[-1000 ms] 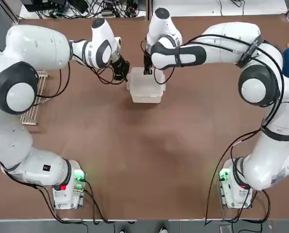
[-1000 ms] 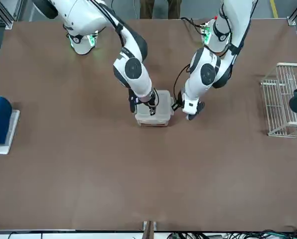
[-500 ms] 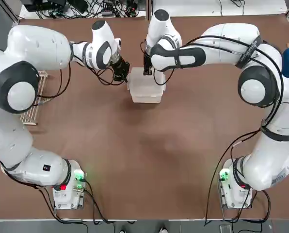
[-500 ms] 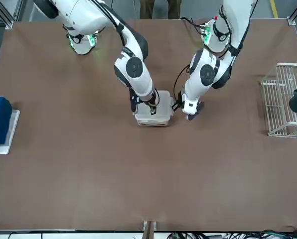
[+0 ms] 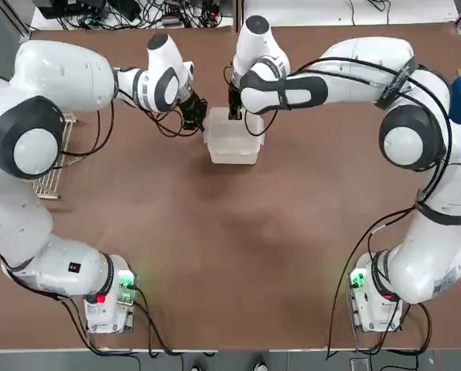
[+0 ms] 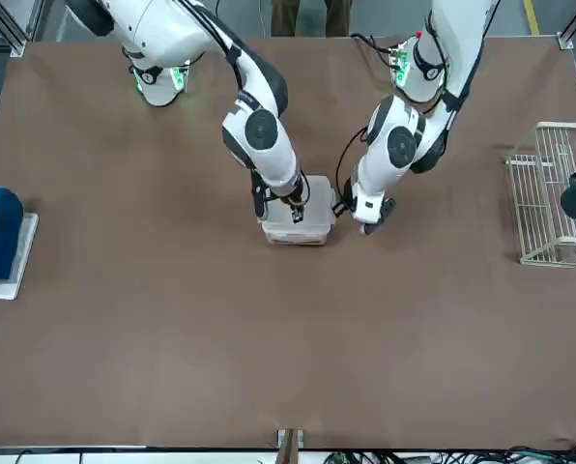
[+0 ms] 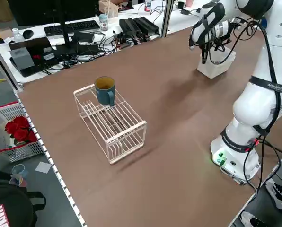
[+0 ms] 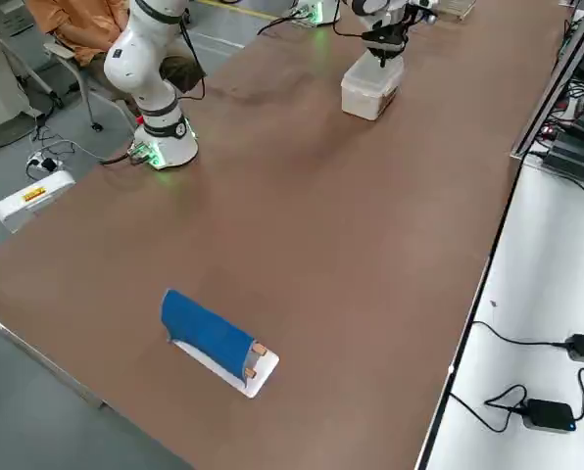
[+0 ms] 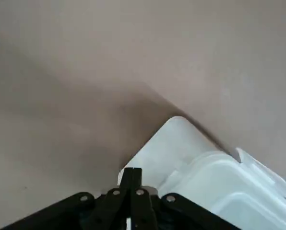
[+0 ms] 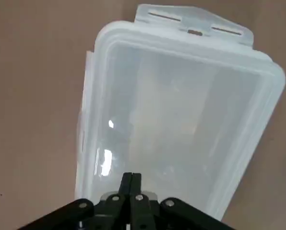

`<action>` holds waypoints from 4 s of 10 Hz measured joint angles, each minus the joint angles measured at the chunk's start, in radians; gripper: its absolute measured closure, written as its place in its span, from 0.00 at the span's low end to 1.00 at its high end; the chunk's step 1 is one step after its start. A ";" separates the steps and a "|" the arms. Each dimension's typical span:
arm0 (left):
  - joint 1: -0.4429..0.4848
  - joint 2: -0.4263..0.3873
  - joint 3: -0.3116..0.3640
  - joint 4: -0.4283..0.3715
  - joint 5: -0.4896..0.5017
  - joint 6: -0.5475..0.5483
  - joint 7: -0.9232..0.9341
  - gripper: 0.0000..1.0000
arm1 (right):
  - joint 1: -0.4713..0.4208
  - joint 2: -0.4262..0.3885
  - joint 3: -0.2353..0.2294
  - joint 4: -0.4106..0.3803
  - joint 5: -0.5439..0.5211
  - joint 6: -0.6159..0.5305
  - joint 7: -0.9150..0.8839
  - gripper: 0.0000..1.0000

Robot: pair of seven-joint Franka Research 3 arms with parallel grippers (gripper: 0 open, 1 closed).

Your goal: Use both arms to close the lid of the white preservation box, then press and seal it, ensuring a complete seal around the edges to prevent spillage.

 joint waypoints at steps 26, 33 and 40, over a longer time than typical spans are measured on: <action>-0.009 0.018 -0.003 -0.007 -0.018 0.058 -0.013 0.99 | 0.035 0.004 -0.010 -0.001 -0.004 0.042 0.036 0.99; -0.008 0.018 -0.003 -0.007 -0.039 0.059 -0.017 0.99 | 0.035 0.003 -0.010 -0.001 -0.004 0.043 0.037 0.99; -0.009 0.018 -0.004 -0.008 -0.046 0.061 -0.017 0.99 | 0.035 0.003 -0.010 -0.001 -0.004 0.043 0.038 0.99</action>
